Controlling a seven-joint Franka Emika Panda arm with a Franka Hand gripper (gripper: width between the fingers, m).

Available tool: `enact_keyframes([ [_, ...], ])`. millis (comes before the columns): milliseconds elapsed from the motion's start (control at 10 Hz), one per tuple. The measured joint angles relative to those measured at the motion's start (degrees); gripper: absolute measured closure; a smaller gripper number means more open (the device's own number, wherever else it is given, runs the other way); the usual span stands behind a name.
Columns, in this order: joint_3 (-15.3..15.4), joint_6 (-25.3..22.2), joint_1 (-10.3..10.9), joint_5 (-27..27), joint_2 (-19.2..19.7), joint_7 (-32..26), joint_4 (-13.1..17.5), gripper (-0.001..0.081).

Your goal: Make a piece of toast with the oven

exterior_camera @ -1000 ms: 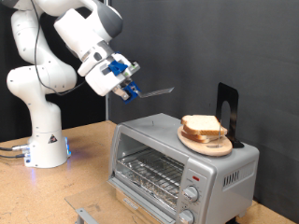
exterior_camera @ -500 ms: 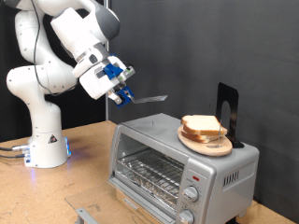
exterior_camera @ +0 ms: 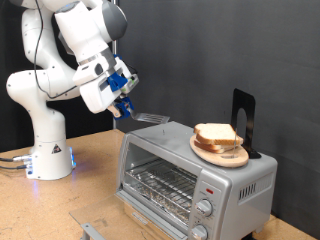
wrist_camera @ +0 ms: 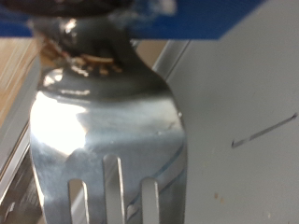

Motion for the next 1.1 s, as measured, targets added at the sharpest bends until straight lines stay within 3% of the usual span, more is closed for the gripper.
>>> enact_keyframes([
  [100,-0.3,-3.1,-0.7,-0.6,2.6,1.4,2.0,0.0406],
  [200,-0.1,-1.8,-0.7,-0.5,2.4,0.8,1.7,0.0406],
  [500,3.3,0.6,-1.5,-12.8,1.2,0.1,1.7,0.0406],
  [600,4.0,0.7,-1.9,-14.6,1.0,1.2,2.4,0.0406],
  [1100,4.7,-1.0,-2.2,-16.4,4.4,5.7,8.3,0.0406],
])
